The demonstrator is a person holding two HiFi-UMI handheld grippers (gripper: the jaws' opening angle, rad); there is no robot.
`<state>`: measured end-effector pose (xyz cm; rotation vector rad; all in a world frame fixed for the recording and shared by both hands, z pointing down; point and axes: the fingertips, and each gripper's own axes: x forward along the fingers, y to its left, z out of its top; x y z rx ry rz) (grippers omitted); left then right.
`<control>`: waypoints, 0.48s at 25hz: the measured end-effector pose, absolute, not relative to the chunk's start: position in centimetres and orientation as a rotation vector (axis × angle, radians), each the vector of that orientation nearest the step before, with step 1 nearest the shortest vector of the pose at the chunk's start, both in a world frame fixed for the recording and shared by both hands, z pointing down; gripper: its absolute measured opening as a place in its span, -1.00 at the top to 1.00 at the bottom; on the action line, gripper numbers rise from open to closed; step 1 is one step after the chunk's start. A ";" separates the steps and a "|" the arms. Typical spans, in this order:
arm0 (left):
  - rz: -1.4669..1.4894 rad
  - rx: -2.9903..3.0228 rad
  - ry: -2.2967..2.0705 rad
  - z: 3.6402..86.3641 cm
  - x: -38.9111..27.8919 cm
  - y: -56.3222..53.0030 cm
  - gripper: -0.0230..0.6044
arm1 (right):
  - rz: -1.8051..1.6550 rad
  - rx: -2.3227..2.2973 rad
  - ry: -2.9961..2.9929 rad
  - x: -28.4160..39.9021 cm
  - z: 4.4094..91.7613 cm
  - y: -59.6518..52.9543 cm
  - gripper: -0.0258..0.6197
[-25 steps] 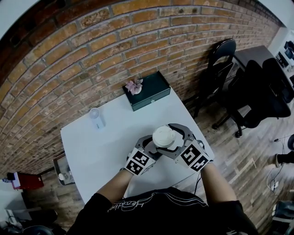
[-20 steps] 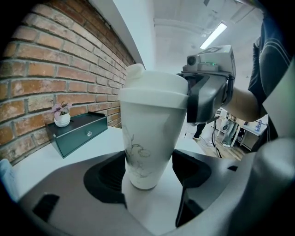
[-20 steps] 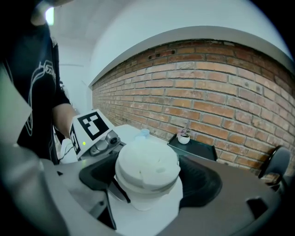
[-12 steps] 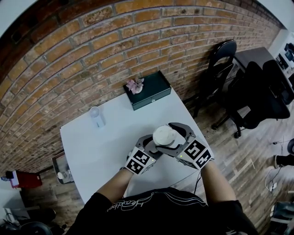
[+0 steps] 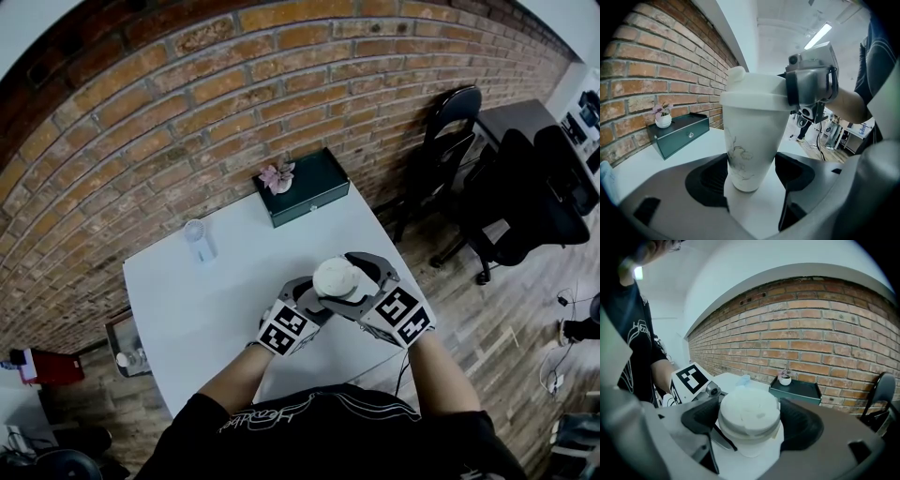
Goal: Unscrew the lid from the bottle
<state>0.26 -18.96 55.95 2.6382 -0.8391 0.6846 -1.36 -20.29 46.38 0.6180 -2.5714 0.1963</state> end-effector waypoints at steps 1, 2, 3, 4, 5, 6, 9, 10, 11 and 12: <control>0.682 2.635 -0.840 55.9 0.3 -19.0 -0.14 | 0.193 0.618 -2.572 -1.4 46.3 -20.3 -0.33; 0.681 2.631 -0.842 55.9 0.3 -19.0 -0.14 | 0.179 0.616 -2.571 -1.4 46.2 -20.3 -0.33; 0.684 2.628 -0.844 55.9 0.2 -19.0 -0.14 | 0.153 0.611 -2.570 -1.4 46.1 -20.3 -0.33; 0.690 2.626 -0.848 56.0 0.2 -19.1 -0.14 | 0.121 0.604 -2.567 -1.4 46.0 -20.2 -0.31; 0.699 2.626 -0.851 56.0 0.2 -19.1 -0.12 | 0.099 0.597 -2.564 -1.5 45.8 -20.1 -0.25; 0.709 2.626 -0.853 56.0 0.1 -19.1 -0.12 | 0.093 0.590 -2.565 -1.5 45.7 -20.1 -0.23; 0.725 2.620 -0.855 56.0 0.1 -19.0 -0.12 | 0.148 0.582 -2.595 -1.3 45.5 -20.2 -0.19; 0.725 2.620 -0.854 56.1 0.0 -19.0 -0.12 | 0.168 0.586 -2.607 -1.2 45.4 -20.2 -0.13; 0.719 2.623 -0.852 56.1 0.1 -19.0 -0.11 | 0.179 0.591 -2.614 -1.2 45.3 -20.3 -0.13; 0.712 2.626 -0.849 56.1 0.1 -19.0 -0.11 | 0.179 0.593 -2.616 -1.1 45.3 -20.3 -0.13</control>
